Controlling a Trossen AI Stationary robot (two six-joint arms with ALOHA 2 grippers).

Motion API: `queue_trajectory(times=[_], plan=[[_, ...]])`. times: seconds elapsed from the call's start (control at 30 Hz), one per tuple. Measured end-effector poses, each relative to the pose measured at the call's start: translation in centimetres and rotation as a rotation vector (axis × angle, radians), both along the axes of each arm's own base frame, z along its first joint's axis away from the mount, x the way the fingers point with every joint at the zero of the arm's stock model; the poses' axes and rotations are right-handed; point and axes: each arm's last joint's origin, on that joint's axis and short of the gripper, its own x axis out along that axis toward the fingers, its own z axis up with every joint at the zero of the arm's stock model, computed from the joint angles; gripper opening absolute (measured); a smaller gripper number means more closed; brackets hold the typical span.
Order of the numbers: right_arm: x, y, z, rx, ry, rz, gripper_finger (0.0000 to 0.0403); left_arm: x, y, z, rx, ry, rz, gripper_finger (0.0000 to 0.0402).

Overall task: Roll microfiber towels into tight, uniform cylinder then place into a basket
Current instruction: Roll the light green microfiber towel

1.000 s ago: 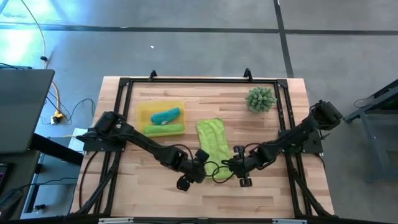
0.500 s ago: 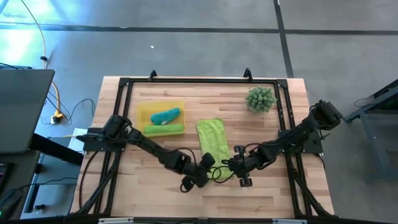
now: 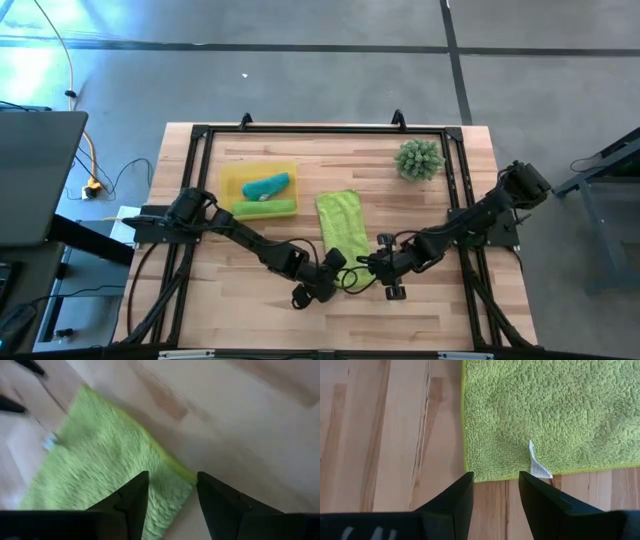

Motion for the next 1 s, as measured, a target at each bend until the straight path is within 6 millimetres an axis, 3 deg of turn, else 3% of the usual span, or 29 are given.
queue_trajectory(times=[0.2,0.5,0.67,1.0], plan=[[0.0,0.0,0.0,-0.002,0.002,0.002,0.0149,0.0,0.4,-0.6,-0.067,0.032,0.096,0.0129],[-0.2,1.0,0.2,-0.086,-0.069,0.150,0.0149,-0.3,-0.2,-1.0,-0.097,0.059,0.138,0.0008],[-0.7,2.1,0.1,-0.187,-0.126,0.271,0.0149,-0.4,-0.1,-0.7,-0.137,0.063,0.179,0.0008],[-0.7,4.0,-2.2,-0.277,-0.139,0.293,0.0149,-0.4,0.2,-0.7,-0.218,0.090,0.236,0.0002]])
